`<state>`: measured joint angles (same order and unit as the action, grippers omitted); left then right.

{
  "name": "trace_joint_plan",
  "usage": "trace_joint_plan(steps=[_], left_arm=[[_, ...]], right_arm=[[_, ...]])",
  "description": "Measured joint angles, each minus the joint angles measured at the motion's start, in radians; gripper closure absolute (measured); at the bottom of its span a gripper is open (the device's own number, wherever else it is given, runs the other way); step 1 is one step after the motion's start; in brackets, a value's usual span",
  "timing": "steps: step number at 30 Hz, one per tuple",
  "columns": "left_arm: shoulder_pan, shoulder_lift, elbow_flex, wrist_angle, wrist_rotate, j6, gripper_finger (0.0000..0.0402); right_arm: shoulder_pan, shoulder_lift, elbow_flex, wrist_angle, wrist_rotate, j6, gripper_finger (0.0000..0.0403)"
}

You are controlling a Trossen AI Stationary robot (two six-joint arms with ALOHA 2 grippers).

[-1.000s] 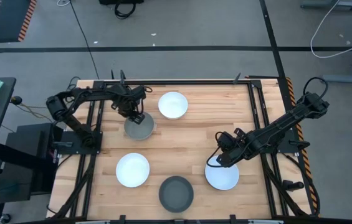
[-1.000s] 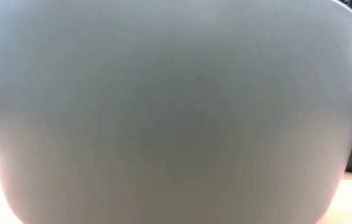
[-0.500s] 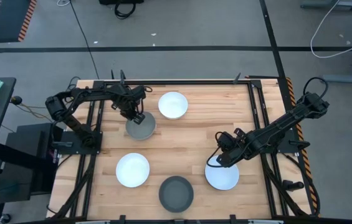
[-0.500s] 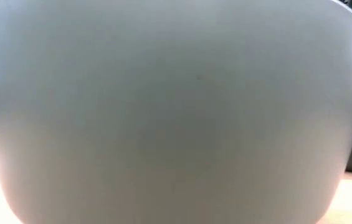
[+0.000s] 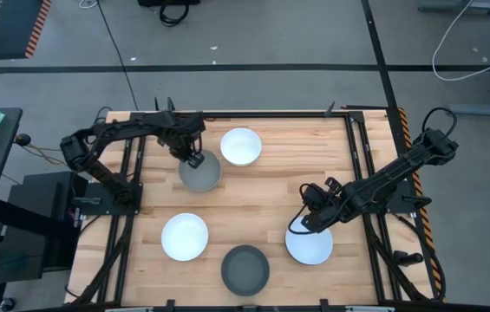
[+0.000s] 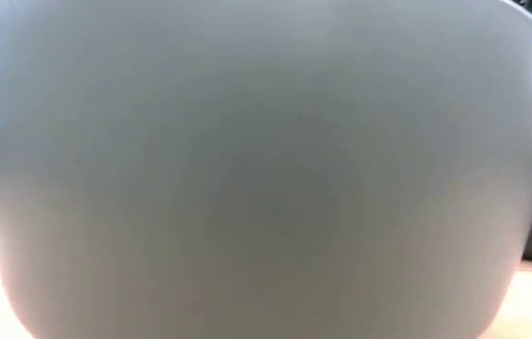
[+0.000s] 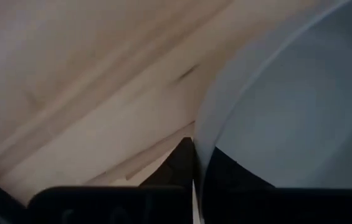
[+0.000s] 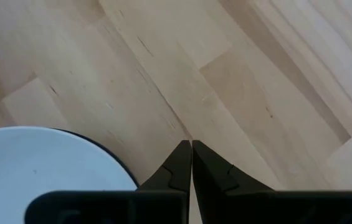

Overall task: Nest bowls inside each other
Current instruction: Stack the light grey bowl on the top white bowl

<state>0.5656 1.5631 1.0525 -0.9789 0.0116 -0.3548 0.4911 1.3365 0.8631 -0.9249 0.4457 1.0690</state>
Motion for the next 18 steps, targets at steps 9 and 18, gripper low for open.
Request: trace_joint_plan(steps=[9, 18], left_arm=[[-0.014, 0.0, 0.252, 0.016, -0.048, 0.049, 0.039], [0.025, 0.022, 0.418, 0.093, -0.065, 0.087, 0.0393]], right_arm=[[0.0, 0.0, -0.001, 0.0, 0.019, -0.042, 0.0381], [0.0, 0.0, -0.001, 0.0, 0.052, -0.112, 0.0381]])
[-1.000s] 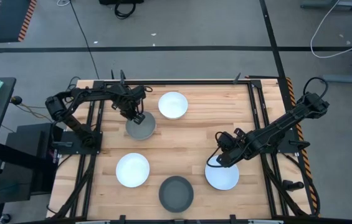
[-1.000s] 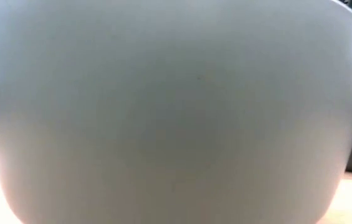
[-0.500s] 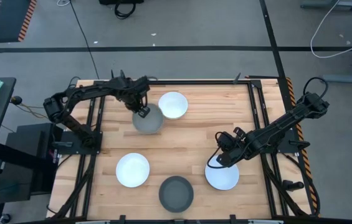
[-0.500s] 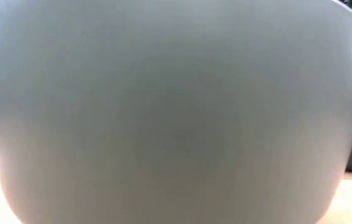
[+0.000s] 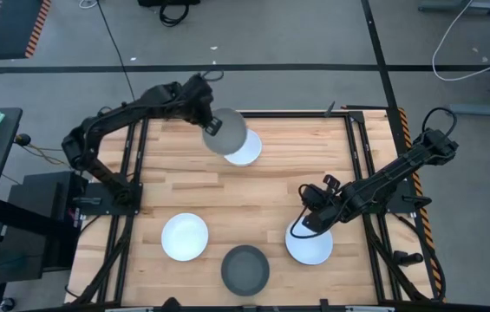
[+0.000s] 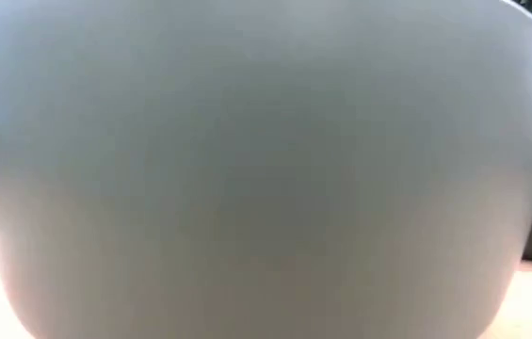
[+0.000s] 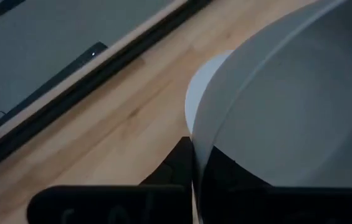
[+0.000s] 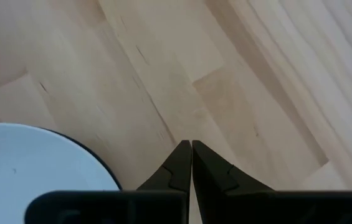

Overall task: Nest bowls inside each other
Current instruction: Stack the light grey bowl on the top white bowl

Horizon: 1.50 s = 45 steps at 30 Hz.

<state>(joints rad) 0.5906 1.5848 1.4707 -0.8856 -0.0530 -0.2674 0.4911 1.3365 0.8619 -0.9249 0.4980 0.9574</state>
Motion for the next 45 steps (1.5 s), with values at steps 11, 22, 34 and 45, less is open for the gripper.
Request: trace_joint_plan(steps=[11, 22, 34, 45], left_arm=[[0.03, 0.303, 0.255, -0.086, 0.128, 0.087, 0.0393], [0.035, 0.613, 0.528, -0.322, 0.134, 0.157, 0.0393], [0.05, 0.726, 0.565, -0.378, 0.181, 0.159, 0.0393], [0.002, 0.726, 0.564, -0.373, 0.229, 0.199, 0.0385]], right_arm=[[0.003, 0.0, 0.0, 0.0, 0.008, -0.018, 0.0381], [0.003, 0.0, -0.001, 0.0, 0.008, -0.026, 0.0381], [0.003, 0.0, -0.002, -0.001, 0.007, -0.035, 0.0381], [0.003, 0.0, -0.002, 0.0, 0.007, -0.034, 0.0395]])
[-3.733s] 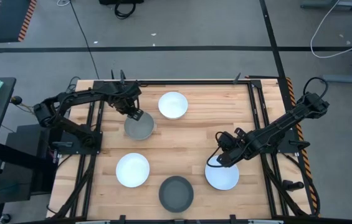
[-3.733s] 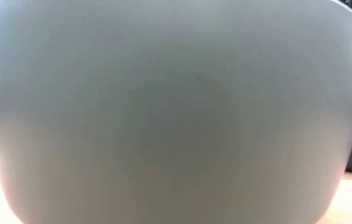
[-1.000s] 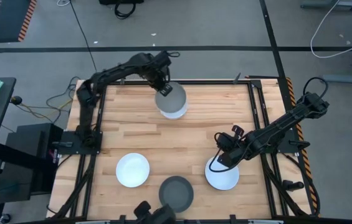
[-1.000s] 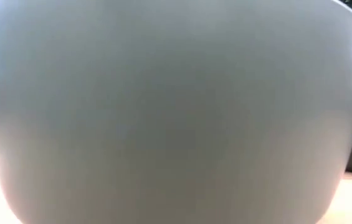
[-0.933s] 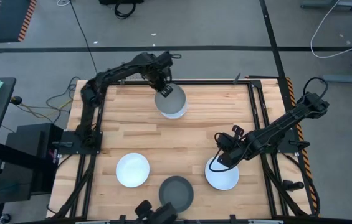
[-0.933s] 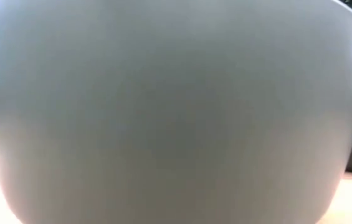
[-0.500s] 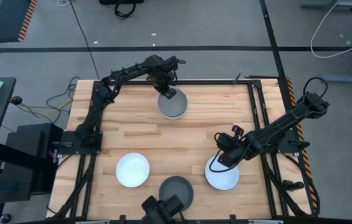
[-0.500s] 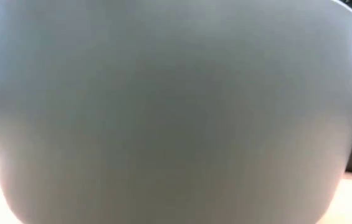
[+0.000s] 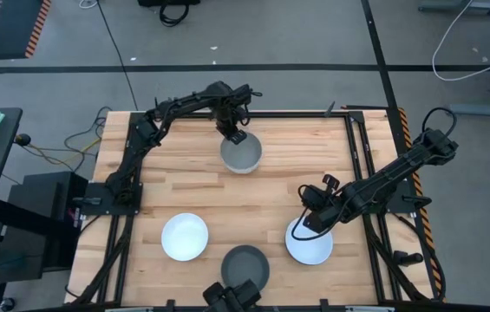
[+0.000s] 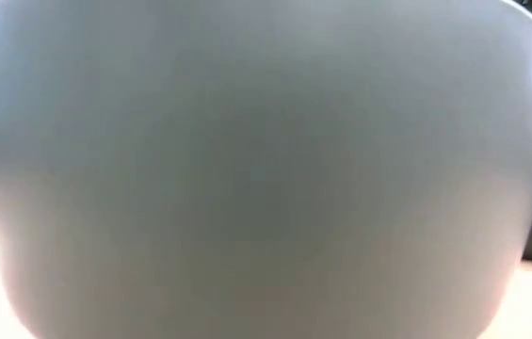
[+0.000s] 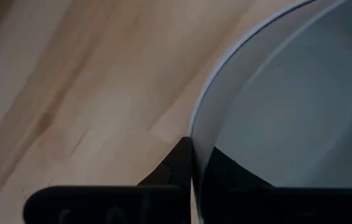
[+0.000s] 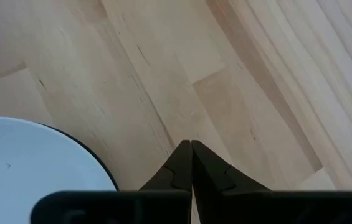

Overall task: Nest bowls inside each other
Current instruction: Stack the light grey bowl on the top white bowl, then stack the bottom stacked bowls on top of the top stacked bowls

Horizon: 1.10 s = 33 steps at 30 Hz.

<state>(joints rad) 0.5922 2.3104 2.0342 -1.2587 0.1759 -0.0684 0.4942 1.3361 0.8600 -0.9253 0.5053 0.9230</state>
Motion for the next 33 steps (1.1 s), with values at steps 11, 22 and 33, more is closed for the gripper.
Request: trace_joint_plan(steps=[11, 22, 33], left_arm=[[-0.014, 0.0, 0.0, -0.012, 0.064, -0.001, 0.0344], [-0.014, -0.003, 0.05, -0.056, 0.097, 0.001, 0.0301], [-0.039, -0.007, 0.156, -0.08, 0.099, -0.012, 0.0294]], right_arm=[[0.0, 0.0, 0.0, 0.0, 0.0, 0.0, 0.0387], [0.0, 0.0, 0.0, 0.0, 0.0, 0.0, 0.0387], [0.069, 0.0, 0.0, 0.0, -0.006, 0.039, 0.0386]])
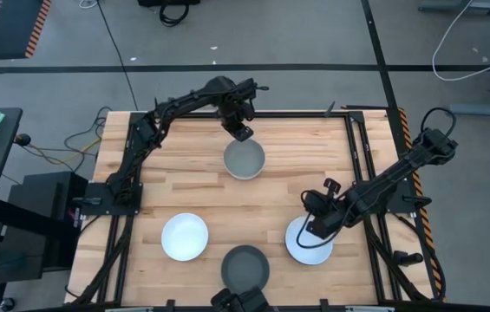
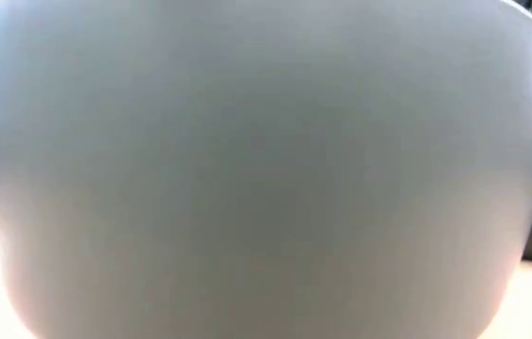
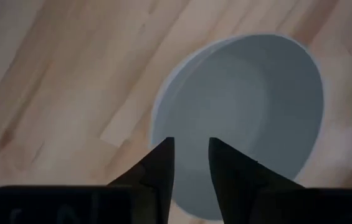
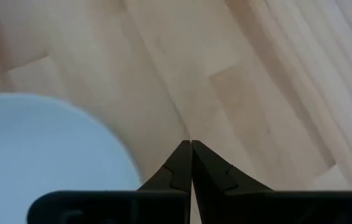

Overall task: Nest bowls inside each other
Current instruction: Stack the bottom stacked bowls on top of the top stacked bowls

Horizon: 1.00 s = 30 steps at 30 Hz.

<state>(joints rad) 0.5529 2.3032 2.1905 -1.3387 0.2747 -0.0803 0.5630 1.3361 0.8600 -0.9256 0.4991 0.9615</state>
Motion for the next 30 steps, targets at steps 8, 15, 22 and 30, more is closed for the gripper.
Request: trace_joint_plan(steps=[8, 15, 22, 30], left_arm=[[-0.036, -0.005, -0.004, -0.139, -0.009, 0.064, 0.0294], [-0.098, -0.026, -0.004, -0.234, -0.027, 0.067, 0.0301], [-0.17, -0.083, -0.004, -0.232, -0.038, 0.1, 0.0305], [-0.235, -0.15, -0.004, -0.232, -0.11, 0.085, 0.0308]], right_arm=[[0.092, 0.0, 0.0, 0.0, -0.037, 0.107, 0.0386], [0.117, 0.0, 0.0, 0.0, -0.135, 0.195, 0.0386], [0.116, 0.0, 0.0, -0.027, -0.225, 0.22, 0.0386], [0.116, 0.0, 0.0, -0.073, -0.316, 0.251, 0.0384]])
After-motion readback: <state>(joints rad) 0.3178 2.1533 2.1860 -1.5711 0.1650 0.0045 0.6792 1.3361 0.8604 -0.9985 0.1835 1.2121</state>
